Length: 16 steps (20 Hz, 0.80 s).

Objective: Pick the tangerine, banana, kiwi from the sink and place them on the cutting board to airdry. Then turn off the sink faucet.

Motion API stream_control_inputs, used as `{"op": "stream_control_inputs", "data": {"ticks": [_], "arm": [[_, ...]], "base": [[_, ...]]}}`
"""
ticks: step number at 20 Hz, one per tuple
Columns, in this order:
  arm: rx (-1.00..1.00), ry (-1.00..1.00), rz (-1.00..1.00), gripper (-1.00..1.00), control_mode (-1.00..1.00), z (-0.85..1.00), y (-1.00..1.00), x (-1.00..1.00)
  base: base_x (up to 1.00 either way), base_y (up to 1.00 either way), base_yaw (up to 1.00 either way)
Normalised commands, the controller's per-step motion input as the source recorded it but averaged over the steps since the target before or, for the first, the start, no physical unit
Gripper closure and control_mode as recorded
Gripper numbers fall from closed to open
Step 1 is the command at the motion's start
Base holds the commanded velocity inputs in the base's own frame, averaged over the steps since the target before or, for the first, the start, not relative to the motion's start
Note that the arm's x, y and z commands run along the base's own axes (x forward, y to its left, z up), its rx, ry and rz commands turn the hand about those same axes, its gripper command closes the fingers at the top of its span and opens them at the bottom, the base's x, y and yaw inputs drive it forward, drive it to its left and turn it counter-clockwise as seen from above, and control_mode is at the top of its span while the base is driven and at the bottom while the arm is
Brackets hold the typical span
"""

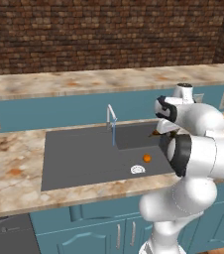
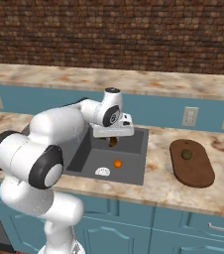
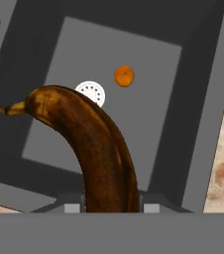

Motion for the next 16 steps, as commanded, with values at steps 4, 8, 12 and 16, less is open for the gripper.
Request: {"op": "stream_control_inputs", "data": {"ticks": [4,8,12,16], "arm": [[0.0,0.0,-0.01,1.0,-1.0,0.43,-0.04,-0.72],[0.0,0.0,-0.06,1.0,-1.0,0.45,-0.12,-0.7],[0.0,-0.07,-0.09,1.0,-1.0,0.37,-0.12,-0.69],[0.0,-0.1,-0.14,1.0,-1.0,0.08,-0.13,-0.72]], "base": [[0.0,0.0,0.0],[0.0,0.0,0.0],[0.0,0.0,0.0],[0.0,0.0,0.0]]}}
